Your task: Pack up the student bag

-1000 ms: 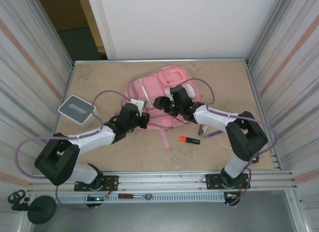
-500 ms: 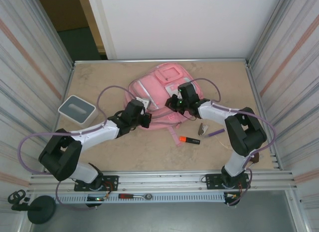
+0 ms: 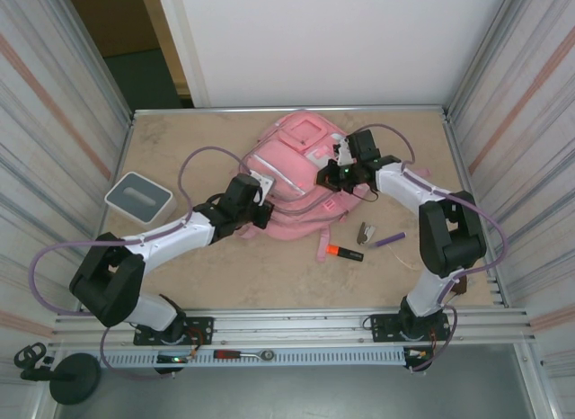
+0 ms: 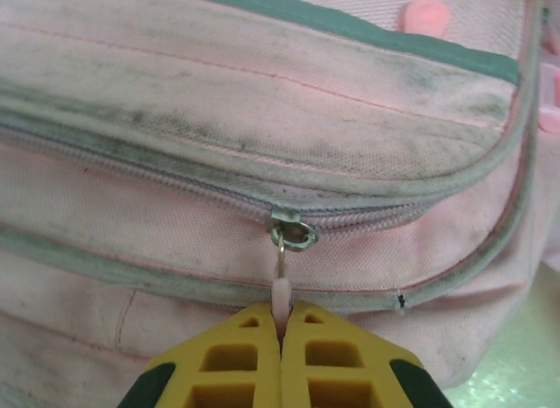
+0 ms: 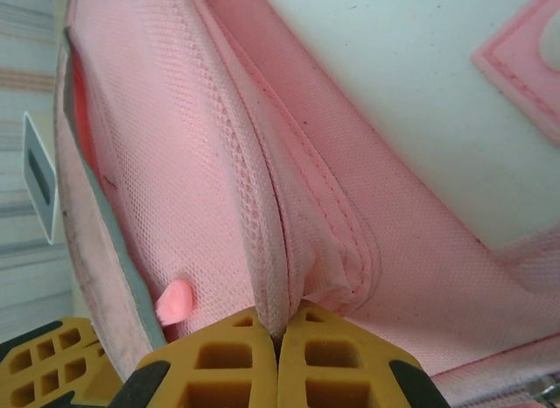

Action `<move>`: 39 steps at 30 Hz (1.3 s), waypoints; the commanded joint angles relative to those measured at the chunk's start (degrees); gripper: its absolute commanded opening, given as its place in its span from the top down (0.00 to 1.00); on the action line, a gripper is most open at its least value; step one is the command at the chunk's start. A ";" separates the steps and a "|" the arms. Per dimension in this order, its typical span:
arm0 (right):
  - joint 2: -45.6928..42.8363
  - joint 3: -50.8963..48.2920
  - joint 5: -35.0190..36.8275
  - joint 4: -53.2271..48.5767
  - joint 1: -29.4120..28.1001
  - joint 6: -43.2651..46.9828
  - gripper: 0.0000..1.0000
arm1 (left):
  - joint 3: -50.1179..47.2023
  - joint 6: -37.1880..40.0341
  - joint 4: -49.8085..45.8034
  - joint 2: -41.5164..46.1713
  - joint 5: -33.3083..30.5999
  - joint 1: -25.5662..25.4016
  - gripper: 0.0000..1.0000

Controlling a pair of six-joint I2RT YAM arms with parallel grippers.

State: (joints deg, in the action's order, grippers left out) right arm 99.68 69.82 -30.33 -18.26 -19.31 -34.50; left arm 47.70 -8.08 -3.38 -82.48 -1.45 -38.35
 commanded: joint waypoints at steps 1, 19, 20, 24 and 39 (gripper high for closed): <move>0.62 5.02 2.88 -6.01 2.22 5.72 0.95 | 1.53 1.82 0.07 0.36 3.95 -0.34 1.00; -1.95 -5.73 4.01 11.45 -4.37 -11.09 0.45 | 0.46 1.26 0.51 -0.18 3.80 -0.95 1.00; -0.91 -4.45 4.63 10.46 -4.73 -10.04 0.51 | -0.04 1.24 0.48 0.24 3.01 -0.95 1.00; 4.30 2.44 3.43 6.00 -7.38 -5.02 0.72 | -2.11 1.16 -0.46 2.06 0.74 -0.92 1.00; 8.93 11.72 -0.58 -5.29 -5.17 6.35 0.94 | -4.54 0.70 -3.87 6.05 -1.65 -0.77 1.00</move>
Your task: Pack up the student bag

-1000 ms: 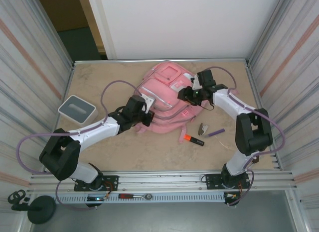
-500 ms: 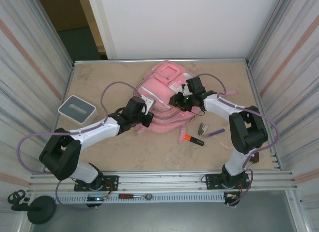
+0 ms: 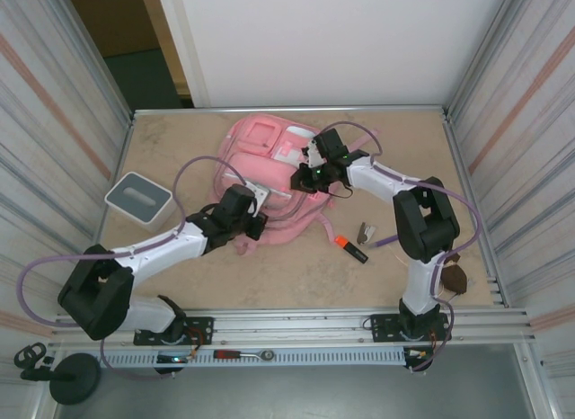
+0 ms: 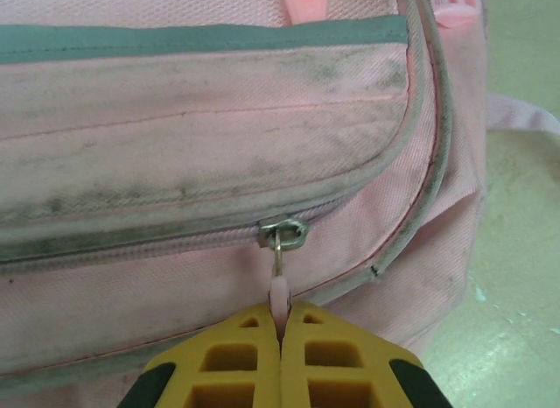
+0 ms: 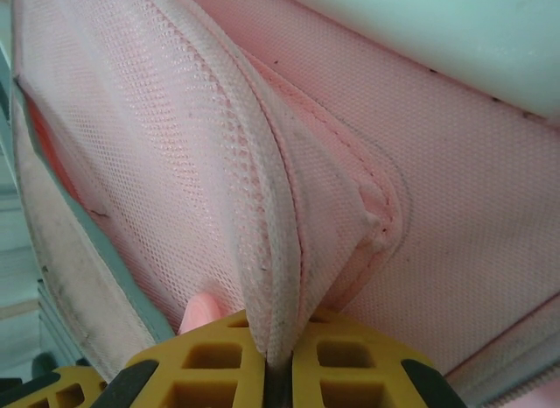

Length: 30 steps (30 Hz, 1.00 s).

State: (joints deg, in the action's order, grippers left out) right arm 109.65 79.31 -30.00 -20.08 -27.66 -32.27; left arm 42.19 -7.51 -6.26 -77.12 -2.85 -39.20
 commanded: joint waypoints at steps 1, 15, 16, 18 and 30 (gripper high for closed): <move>-1.08 2.71 -1.08 -4.05 3.89 4.64 0.95 | 1.57 0.36 -1.26 0.13 -0.30 0.02 1.00; 5.44 13.68 -3.86 -19.04 9.44 17.71 1.00 | 5.59 2.65 -6.21 -2.61 -1.32 3.41 1.00; 6.32 15.36 -4.11 -20.27 9.32 18.87 1.00 | 5.45 2.70 -6.30 -2.43 -1.03 3.40 1.00; 8.18 18.62 -5.15 -22.10 9.23 20.55 0.99 | 5.50 2.67 -6.44 -2.25 0.16 3.34 1.00; 17.91 39.19 -3.69 -27.75 10.96 19.79 0.84 | 11.46 1.90 -5.10 -7.25 4.18 -1.43 1.00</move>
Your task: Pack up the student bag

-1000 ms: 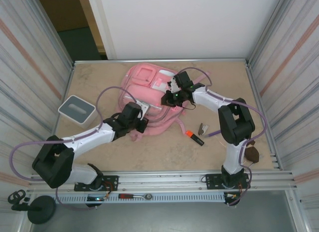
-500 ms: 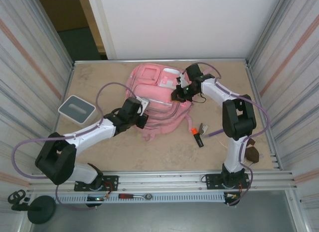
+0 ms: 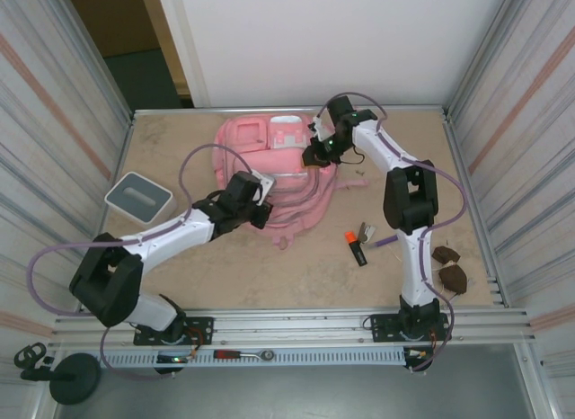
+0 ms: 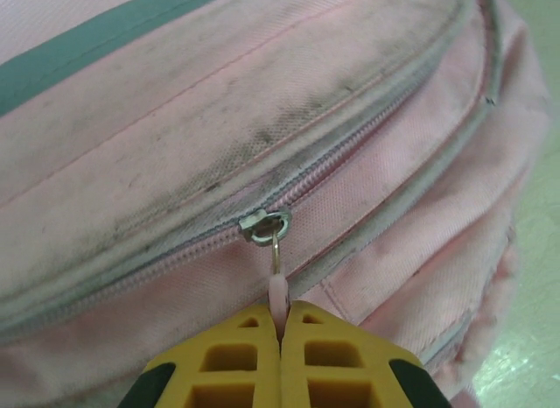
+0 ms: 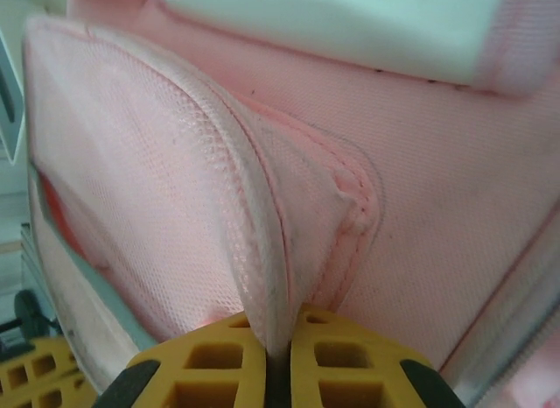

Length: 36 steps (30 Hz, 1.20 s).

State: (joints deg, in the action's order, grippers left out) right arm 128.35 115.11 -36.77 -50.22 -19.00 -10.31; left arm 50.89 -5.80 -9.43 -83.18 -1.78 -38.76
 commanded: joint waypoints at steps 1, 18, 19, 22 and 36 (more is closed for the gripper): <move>-2.29 1.74 4.23 3.55 2.92 -4.64 0.81 | 3.49 -0.04 -1.69 -1.81 3.24 -2.30 1.00; -23.62 -41.53 -0.86 34.40 -0.57 -23.94 0.46 | 3.83 -1.53 0.98 -4.45 4.09 -5.25 1.00; -23.14 -41.54 -1.03 35.03 -0.81 -24.26 0.47 | 3.61 -1.57 1.08 -4.32 4.00 -5.22 1.00; -22.05 -40.94 -0.94 35.71 -1.11 -24.26 0.63 | 2.66 -1.47 1.06 -3.86 2.91 -5.25 1.00; -23.63 -40.68 -1.53 28.61 3.74 -16.38 1.00 | -6.18 0.95 -1.90 7.68 -1.61 4.60 1.00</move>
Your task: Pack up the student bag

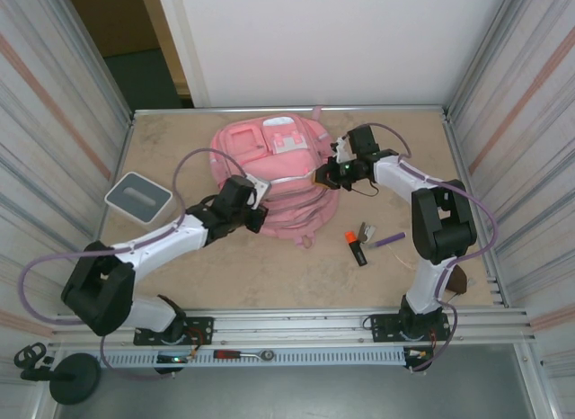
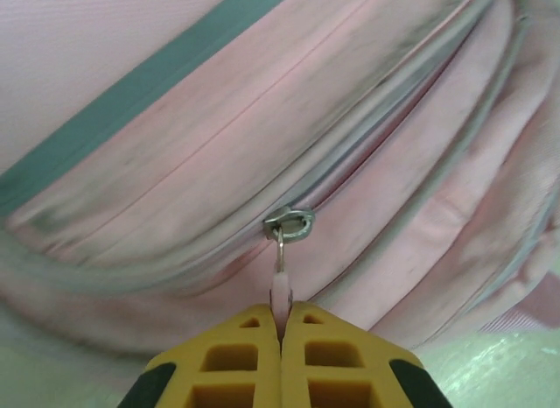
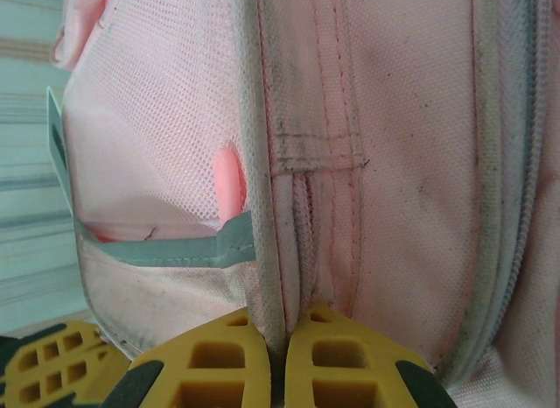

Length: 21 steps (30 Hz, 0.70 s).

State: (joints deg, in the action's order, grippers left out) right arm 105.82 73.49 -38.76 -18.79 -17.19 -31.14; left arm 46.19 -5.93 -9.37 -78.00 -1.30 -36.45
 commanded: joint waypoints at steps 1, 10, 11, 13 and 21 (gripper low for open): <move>-1.06 1.25 0.02 -3.33 2.16 4.97 1.00 | -1.78 1.07 -2.27 2.82 -2.71 3.07 1.00; 1.15 4.37 -1.04 -8.43 2.84 10.72 1.00 | -0.67 0.28 -2.33 2.06 -5.70 9.77 1.00; 1.37 4.46 -1.06 -8.69 3.12 10.96 1.00 | -0.66 0.29 -2.00 2.06 -5.65 10.71 1.00; 1.58 4.94 -1.23 -9.33 3.20 11.72 1.00 | -0.49 0.21 -0.98 1.86 -4.61 12.48 1.00; 3.85 6.86 -3.16 -10.83 2.26 14.08 1.00 | 4.14 3.56 4.80 -4.79 -1.20 13.94 1.00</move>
State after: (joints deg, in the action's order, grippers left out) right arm 108.51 78.63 -41.69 -26.65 -15.70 -20.86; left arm 47.35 -4.25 -7.11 -80.86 0.54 -24.05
